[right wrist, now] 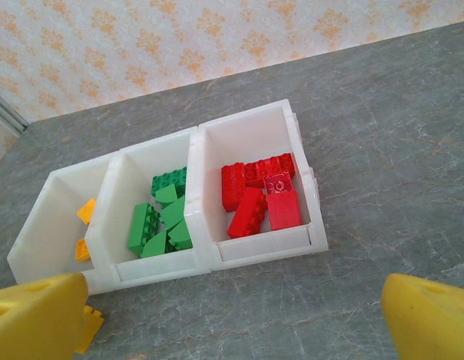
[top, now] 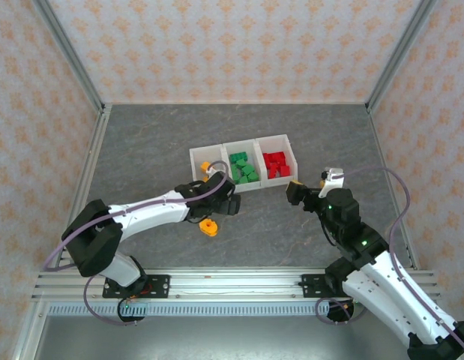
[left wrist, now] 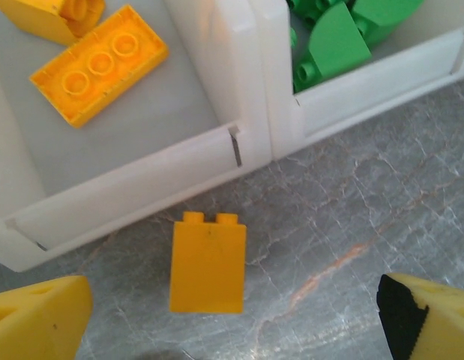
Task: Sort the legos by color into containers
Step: Pick up the lego from the center of the table.
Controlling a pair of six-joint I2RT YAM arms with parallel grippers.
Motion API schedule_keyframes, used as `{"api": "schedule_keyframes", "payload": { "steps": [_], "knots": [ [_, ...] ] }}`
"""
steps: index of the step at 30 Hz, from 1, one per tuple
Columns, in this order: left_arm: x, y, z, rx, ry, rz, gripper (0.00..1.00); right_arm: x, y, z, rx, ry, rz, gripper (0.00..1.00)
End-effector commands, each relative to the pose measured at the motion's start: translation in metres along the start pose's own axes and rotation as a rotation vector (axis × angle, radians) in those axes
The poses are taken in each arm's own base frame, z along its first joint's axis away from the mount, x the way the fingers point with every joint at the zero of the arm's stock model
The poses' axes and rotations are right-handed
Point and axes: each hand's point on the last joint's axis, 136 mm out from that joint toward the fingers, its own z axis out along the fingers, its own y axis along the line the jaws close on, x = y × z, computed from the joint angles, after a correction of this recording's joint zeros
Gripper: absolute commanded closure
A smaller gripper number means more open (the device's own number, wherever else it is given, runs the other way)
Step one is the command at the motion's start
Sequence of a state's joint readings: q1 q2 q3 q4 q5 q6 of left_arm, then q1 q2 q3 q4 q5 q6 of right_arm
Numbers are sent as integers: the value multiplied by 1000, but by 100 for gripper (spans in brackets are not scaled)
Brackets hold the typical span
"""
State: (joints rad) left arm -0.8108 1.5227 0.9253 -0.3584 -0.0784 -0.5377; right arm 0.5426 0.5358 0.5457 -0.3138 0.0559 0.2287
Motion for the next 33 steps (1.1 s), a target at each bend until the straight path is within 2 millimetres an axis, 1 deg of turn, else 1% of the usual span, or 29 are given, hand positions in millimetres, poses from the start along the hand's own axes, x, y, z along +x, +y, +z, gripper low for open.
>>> {"api": "schedule_keyframes", "payload": {
  "steps": [1, 3, 5, 9, 12, 17, 25, 29, 30, 33],
  "knots": [
    [20, 1, 10, -48, 80, 70, 2, 1, 0, -1, 0, -2, 7, 0],
    [24, 3, 16, -76, 106, 80, 4, 1, 1, -1, -6, 2, 7, 0],
    [28, 6, 22, -111, 127, 87, 5, 3, 9, -1, -48, 15, 10, 0],
    [31, 12, 31, -165, 151, 94, 6, 16, 41, -1, -231, 89, -9, 0],
    [34, 16, 38, -176, 176, 79, 9, 26, 50, 2, -276, 154, -24, 0],
    [35, 19, 45, -165, 182, 55, 17, 32, 51, 7, -274, 187, -32, 0],
    [25, 24, 50, -145, 162, 5, 34, 29, 48, 6, -261, 165, -26, 0],
    [20, 26, 51, -147, 148, -8, 46, 32, 48, 8, -256, 176, -28, 0],
    [19, 26, 51, -146, 140, -13, 50, 32, 48, 8, -255, 180, -29, 0],
    [17, 24, 52, -131, 126, -20, 58, 32, 47, 8, -249, 181, -30, 0]
  ]
}}
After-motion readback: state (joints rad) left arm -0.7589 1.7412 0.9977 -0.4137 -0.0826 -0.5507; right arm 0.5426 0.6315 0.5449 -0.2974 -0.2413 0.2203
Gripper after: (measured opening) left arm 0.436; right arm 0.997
